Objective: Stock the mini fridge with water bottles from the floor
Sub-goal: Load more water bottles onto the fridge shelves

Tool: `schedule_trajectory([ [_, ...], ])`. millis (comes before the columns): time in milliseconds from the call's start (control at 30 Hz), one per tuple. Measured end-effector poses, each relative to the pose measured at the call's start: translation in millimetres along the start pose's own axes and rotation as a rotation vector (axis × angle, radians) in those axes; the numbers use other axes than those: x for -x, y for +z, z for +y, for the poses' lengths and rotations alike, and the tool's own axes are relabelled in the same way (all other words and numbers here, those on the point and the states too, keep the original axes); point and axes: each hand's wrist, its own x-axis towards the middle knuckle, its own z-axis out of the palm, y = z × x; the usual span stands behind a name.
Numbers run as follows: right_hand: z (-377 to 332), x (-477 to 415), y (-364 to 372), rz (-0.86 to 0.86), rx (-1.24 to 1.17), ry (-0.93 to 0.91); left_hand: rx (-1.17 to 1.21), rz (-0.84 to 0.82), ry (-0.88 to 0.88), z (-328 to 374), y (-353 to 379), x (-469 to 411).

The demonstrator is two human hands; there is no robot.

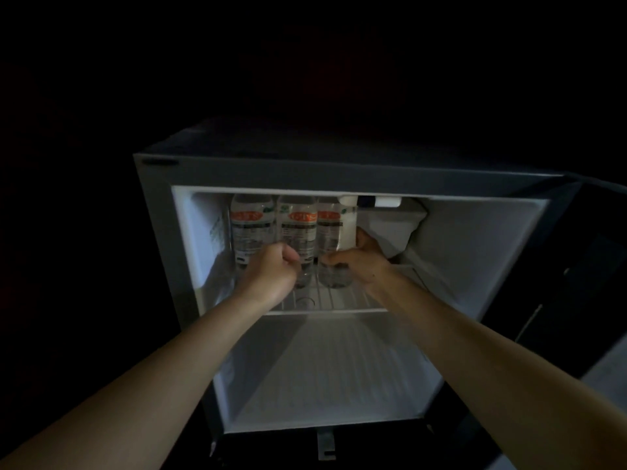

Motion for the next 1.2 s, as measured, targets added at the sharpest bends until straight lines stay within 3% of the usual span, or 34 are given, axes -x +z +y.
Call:
schedule_trajectory([
  [500,-5,12,9,-0.054,-0.078,-0.126,-0.009,0.031,-0.024,-7,6,-8],
  [833,3,9,-7,-0.156,0.233,-0.06,0.017,0.028,-0.05,-8,8,0],
  [967,12,14,-12,-0.054,0.339,0.001,0.036,0.034,-0.077,-1,12,15],
  [1100,3,64,-24,0.142,0.495,-0.086,0.053,0.045,-0.069,15,17,44],
  [1200,5,108,-38,0.192,0.523,-0.148,0.048,0.038,-0.026,32,19,72],
])
